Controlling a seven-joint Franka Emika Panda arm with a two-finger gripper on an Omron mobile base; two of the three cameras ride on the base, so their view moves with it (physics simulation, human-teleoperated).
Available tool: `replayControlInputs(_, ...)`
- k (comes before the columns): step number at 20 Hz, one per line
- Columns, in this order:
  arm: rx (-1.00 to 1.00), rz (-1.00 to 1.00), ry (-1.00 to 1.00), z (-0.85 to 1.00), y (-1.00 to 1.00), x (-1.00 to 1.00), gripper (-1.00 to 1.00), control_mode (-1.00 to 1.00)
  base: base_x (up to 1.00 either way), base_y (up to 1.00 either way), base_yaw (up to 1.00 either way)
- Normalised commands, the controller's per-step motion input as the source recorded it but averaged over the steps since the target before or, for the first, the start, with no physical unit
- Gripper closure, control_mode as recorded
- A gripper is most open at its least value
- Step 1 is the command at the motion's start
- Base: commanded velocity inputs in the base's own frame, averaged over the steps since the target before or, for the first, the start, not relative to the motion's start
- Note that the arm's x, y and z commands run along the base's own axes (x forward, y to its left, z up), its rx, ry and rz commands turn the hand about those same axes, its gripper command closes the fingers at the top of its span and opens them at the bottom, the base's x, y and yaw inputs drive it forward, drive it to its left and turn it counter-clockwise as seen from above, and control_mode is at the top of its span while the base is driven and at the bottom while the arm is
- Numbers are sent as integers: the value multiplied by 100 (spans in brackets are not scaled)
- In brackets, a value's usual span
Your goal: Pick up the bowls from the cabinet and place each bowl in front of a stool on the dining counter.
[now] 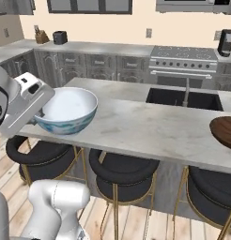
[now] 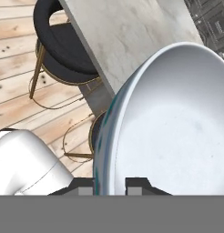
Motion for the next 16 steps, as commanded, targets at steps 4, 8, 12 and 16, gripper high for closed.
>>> replayControlInputs(4, 0, 0, 0, 0, 0, 0, 100, 100, 5, -29, 0)
replayControlInputs(8, 0, 0, 0, 0, 0, 0, 100, 100, 0, -33, 0)
replayControlInputs(12, 0, 0, 0, 0, 0, 0, 100, 100, 2, -35, 0)
replayControlInputs(16, 0, 0, 0, 0, 0, 0, 100, 100, 15, -26, 0)
